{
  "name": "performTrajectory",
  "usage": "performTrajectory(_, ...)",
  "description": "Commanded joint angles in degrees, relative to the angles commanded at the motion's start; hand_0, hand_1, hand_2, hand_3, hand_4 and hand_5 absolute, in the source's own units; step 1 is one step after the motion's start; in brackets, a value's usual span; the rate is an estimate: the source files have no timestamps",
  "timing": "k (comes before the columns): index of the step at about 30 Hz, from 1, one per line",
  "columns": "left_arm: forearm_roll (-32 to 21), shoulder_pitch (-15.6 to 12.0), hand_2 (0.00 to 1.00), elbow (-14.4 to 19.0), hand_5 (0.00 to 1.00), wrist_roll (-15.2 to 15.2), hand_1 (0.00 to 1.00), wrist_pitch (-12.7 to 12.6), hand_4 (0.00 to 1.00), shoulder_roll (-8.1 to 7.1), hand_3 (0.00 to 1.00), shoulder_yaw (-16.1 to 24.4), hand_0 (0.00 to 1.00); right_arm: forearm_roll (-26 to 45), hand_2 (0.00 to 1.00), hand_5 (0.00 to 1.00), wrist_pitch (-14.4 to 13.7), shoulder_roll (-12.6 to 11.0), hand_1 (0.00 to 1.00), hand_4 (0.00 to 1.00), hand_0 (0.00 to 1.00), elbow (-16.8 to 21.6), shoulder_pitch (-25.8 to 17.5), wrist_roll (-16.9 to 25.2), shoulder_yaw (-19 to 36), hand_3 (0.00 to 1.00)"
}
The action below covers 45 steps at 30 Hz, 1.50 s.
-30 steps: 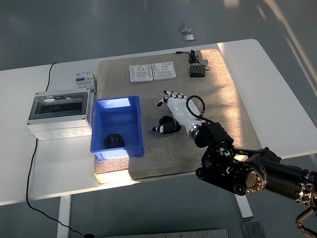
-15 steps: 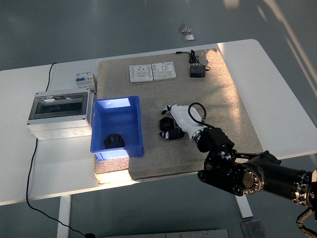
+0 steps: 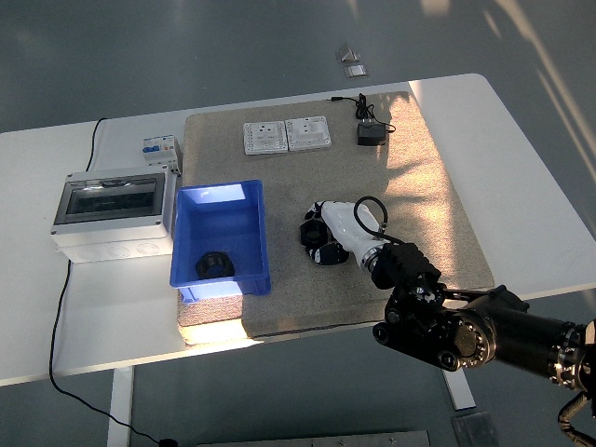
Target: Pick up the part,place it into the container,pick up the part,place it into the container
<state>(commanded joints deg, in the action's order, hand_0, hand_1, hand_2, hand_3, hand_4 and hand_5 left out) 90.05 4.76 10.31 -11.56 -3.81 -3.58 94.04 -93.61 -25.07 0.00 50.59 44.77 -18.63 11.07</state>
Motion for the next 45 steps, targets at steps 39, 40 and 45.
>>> performTrajectory(39,-0.5,0.1,0.740,0.0,0.801,0.4,0.703,0.0,0.585,0.01,0.643,-1.1,0.710,15.0,0.547,0.002,-11.6,0.0,0.198,0.197,0.626,11.9,4.1,27.5,-2.3,0.604)
performTrajectory(40,-0.5,0.0,0.740,0.0,0.801,0.4,0.703,0.1,0.585,0.04,0.643,-1.1,0.710,15.7,0.547,0.002,-11.3,0.0,0.198,0.197,0.626,11.6,4.0,28.0,-2.7,0.604)
performTrajectory(45,-0.3,0.0,0.740,0.0,0.802,0.5,0.704,0.1,0.582,0.21,0.641,-1.0,0.710,16.7,0.551,0.002,-9.5,0.0,0.216,0.238,0.638,10.8,3.8,28.5,-3.9,0.607)
